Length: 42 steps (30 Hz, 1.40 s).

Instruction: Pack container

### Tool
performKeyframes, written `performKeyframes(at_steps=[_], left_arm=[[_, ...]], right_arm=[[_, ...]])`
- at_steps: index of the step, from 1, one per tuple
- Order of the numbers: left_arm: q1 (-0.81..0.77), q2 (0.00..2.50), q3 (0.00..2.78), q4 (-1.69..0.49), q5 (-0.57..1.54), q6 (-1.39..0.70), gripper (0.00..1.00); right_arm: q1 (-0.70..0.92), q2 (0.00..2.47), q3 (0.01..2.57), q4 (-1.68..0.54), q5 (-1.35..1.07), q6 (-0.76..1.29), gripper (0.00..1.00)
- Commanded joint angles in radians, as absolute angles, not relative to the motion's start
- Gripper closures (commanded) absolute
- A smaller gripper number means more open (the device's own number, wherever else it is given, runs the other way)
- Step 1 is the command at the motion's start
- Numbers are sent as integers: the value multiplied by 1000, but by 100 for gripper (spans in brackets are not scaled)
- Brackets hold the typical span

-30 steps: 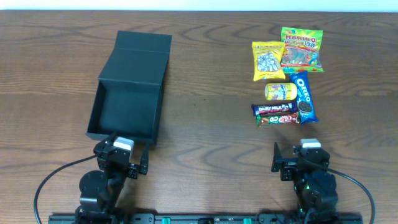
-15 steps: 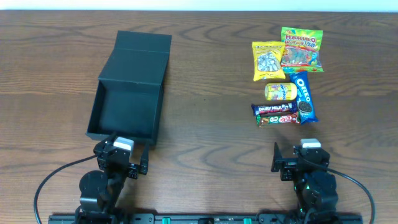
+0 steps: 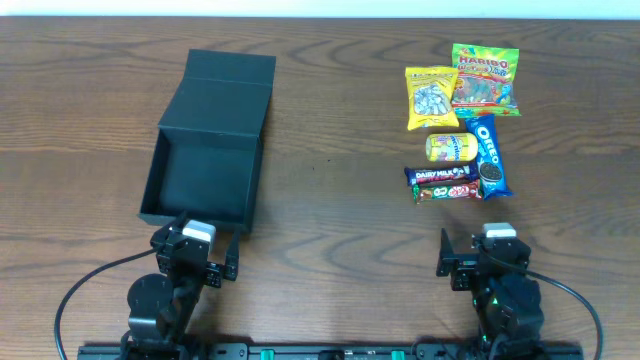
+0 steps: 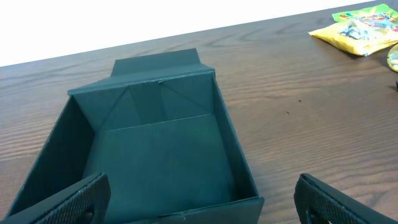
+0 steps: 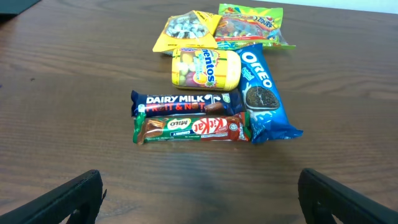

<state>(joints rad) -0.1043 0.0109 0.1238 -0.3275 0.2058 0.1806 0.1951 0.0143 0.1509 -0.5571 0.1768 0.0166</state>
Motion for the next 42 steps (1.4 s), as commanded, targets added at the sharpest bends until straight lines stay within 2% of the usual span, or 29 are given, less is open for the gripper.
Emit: performKeyframes(at_steps=[1, 6, 12, 16, 20, 28, 35, 39, 42], left_arm=[[-98, 4, 100, -320, 206, 179, 5], [-99, 6, 100, -247, 289, 159, 5], [-99, 75, 178, -172, 289, 119, 5], [-99, 265, 309, -171, 289, 119, 5], [-103, 559, 501, -196, 289, 119, 5], [-204, 1070, 813, -232, 299, 134, 5], [-202, 1272, 834, -186, 363, 131, 5], [-202, 1337, 834, -189, 350, 125, 5], [-202, 1372, 834, -210, 263, 94, 5]], right_arm=[[198, 6, 150, -560, 198, 6, 1], [198, 6, 150, -560, 198, 6, 1], [198, 6, 150, -560, 198, 6, 1], [198, 6, 150, -560, 198, 6, 1], [198, 6, 150, -560, 198, 6, 1], [198, 6, 150, -560, 198, 6, 1], [198, 6, 150, -560, 198, 6, 1], [198, 6, 150, -560, 198, 6, 1], [198, 6, 150, -560, 198, 6, 1]])
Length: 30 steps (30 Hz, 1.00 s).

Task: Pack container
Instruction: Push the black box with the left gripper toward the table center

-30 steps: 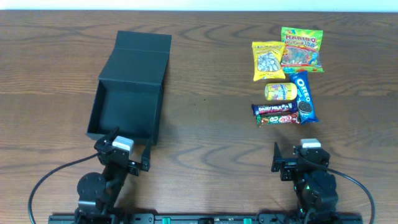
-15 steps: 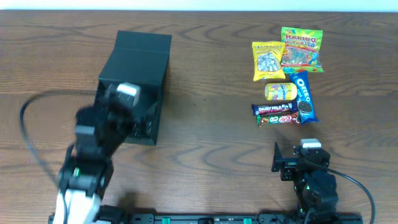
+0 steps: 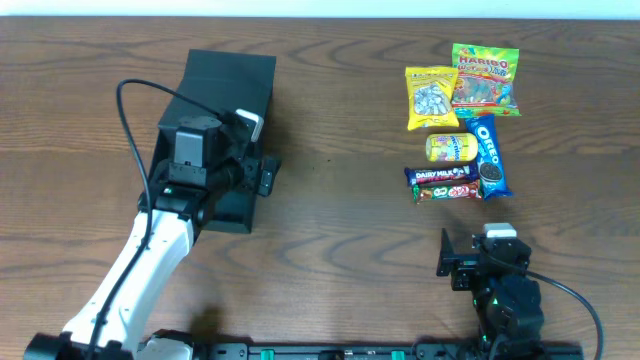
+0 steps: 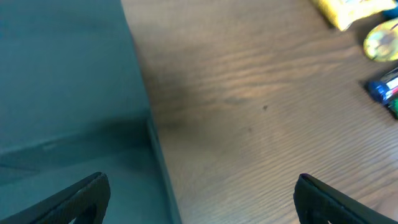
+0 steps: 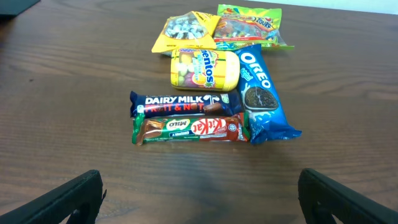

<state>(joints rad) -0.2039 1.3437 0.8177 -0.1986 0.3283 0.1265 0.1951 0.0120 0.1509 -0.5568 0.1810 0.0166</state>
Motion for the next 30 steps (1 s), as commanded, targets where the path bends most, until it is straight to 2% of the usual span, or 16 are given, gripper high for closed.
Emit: performKeyframes(at_steps=[1, 4, 5, 8, 12, 16, 20, 21, 26, 30], left_arm=[[-202, 1380, 834, -220, 226, 79, 5], [-202, 1409, 834, -254, 172, 63, 4], [-202, 1420, 834, -267, 173, 63, 0], [-202, 1451, 833, -295, 173, 63, 22], [-204, 1502, 833, -307, 176, 63, 45], [-204, 1543, 833, -310, 176, 63, 58], [-204, 1556, 833, -309, 180, 28, 90], [-204, 1555, 833, -305, 188, 6, 94], [-222, 1555, 834, -273, 279, -128, 94], [-315, 1555, 834, -209, 289, -301, 94]], right_arm=[[198, 6, 150, -560, 198, 6, 1], [198, 6, 150, -560, 198, 6, 1], [198, 6, 150, -560, 198, 6, 1], [198, 6, 150, -560, 198, 6, 1], [198, 6, 150, -560, 198, 6, 1], [198, 6, 150, -560, 198, 6, 1], [198, 6, 150, -560, 198, 6, 1], [198, 6, 150, -560, 198, 6, 1], [198, 6, 150, -560, 198, 6, 1], [198, 6, 150, -560, 198, 6, 1]])
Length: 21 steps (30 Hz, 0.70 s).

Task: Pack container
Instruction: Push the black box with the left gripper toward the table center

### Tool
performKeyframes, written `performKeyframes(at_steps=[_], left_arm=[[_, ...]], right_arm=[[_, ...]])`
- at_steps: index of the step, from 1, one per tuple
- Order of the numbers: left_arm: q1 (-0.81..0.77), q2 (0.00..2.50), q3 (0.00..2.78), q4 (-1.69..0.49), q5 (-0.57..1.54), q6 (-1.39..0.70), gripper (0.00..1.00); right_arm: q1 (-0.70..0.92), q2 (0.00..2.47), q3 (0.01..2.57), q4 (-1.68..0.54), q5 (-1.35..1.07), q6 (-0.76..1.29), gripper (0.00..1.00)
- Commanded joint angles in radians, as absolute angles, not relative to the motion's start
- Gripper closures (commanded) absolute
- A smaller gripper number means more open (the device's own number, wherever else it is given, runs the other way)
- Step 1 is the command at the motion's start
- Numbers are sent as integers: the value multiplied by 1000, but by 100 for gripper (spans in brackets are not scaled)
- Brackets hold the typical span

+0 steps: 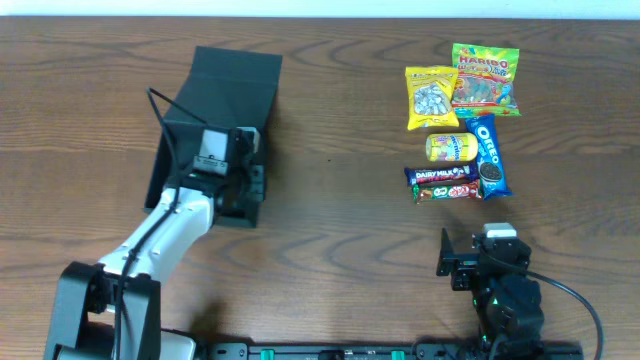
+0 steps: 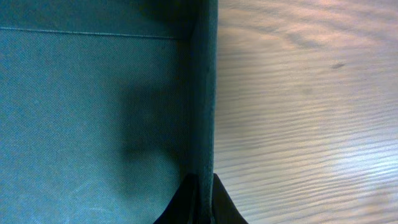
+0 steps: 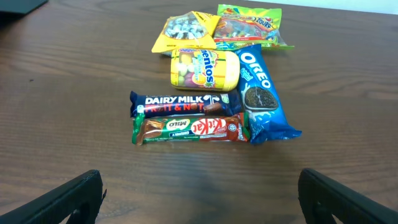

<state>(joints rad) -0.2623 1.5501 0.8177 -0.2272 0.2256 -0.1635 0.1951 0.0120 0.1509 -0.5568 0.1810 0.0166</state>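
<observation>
The open black box (image 1: 215, 100) sits at the left of the table, its lid folded back. My left gripper (image 1: 243, 170) is shut on the box's right wall (image 2: 202, 93), one finger inside and one outside, with the left gripper (image 2: 200, 202) meeting at the rim. The snacks lie at the right: Haribo bag (image 1: 484, 78), yellow candy bag (image 1: 431, 97), Mentos tub (image 3: 205, 68), Oreo pack (image 3: 264, 93), Dairy Milk bar (image 3: 180, 102) and KitKat bar (image 3: 189, 127). My right gripper (image 3: 199, 199) stands open just in front of the bars, holding nothing.
The box's inside (image 2: 87, 112) holds nothing that shows. Bare wooden table (image 1: 340, 150) lies between the box and the snack pile. The left arm's cable (image 1: 165, 115) loops over the box.
My left gripper was open above the box's right wall; now it is lower and shut on that wall. The box has shifted slightly. The right arm has not moved.
Both grippers were open at the table's front edge, the left one behind the empty box. Then the left arm was out over the box's right side, still open. Now it is shut on the right wall; the snacks are where they were.
</observation>
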Motion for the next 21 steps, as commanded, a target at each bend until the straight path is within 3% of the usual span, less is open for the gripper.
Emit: performKeyframes(at_steps=[1, 9, 14, 19, 20, 21], left_arm=[[-360, 1556, 834, -183, 289, -350, 94], [-694, 1568, 848, 12, 76, -613, 94], [-755, 1639, 881, 14, 90, -746, 94], [-781, 1675, 913, 46, 114, -748, 94], [-784, 1674, 921, 54, 126, -743, 89], [-785, 1673, 932, 61, 146, -722, 64]], right_arm=[[198, 6, 150, -560, 198, 6, 1], [198, 6, 150, -560, 198, 6, 1], [198, 6, 150, -560, 198, 6, 1], [198, 6, 150, -560, 198, 6, 1], [198, 6, 150, -560, 198, 6, 1], [198, 6, 150, -560, 198, 6, 1]])
